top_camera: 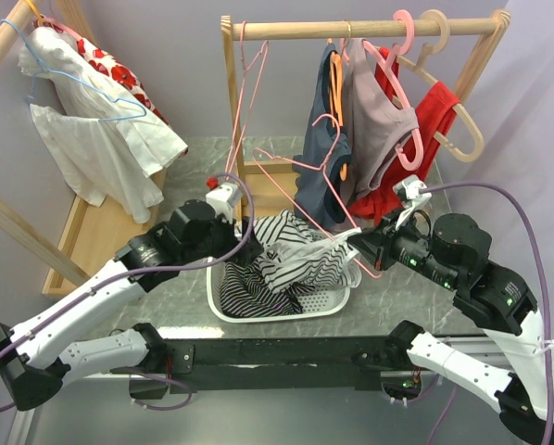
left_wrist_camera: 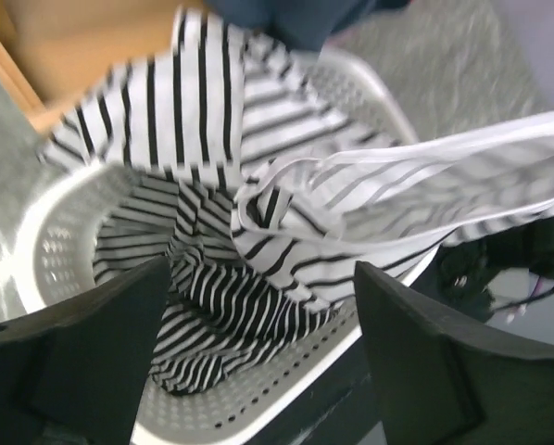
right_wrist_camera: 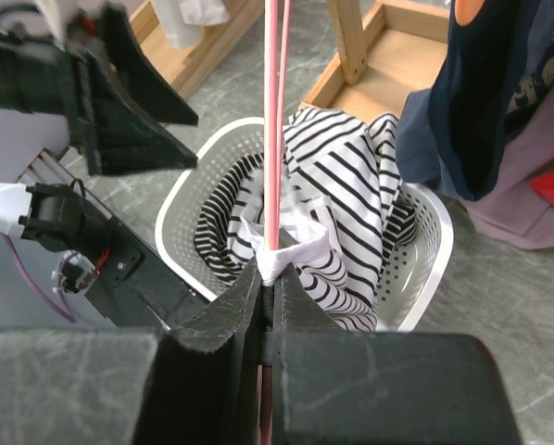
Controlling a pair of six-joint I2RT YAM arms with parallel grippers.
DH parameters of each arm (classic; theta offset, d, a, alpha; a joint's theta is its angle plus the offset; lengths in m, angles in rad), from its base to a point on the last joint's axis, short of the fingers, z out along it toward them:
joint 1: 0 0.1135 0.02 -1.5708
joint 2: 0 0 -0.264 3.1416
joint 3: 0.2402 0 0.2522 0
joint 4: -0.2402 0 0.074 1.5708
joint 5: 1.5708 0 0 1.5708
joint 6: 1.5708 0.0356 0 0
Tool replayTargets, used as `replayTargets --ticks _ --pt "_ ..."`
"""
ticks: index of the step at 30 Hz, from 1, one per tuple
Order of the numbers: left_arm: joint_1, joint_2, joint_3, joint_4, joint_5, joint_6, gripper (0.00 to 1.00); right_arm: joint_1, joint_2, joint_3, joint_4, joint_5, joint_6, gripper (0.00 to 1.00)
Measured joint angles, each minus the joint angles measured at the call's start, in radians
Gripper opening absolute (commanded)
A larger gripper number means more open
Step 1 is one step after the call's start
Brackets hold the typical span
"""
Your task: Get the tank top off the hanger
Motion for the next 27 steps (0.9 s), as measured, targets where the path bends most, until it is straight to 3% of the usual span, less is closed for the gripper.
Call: replayTargets --ticks 13,21,27 --pt "-0.001 0.056 0.235 0.229 -0.09 0.025 0.99 0.0 0.034 0.0 0.012 -0.057 -0.015 0.0" --pt "-0.044 0.181 0.237 0.317 -0.177 0.113 0.99 0.0 0.031 0.0 0.012 -0.08 -0.029 0.0" --pt "-0.092 0.136 0.134 0.422 -0.248 0.262 0.99 0.0 0.031 -0.004 0.012 -0.082 -0.034 0.0"
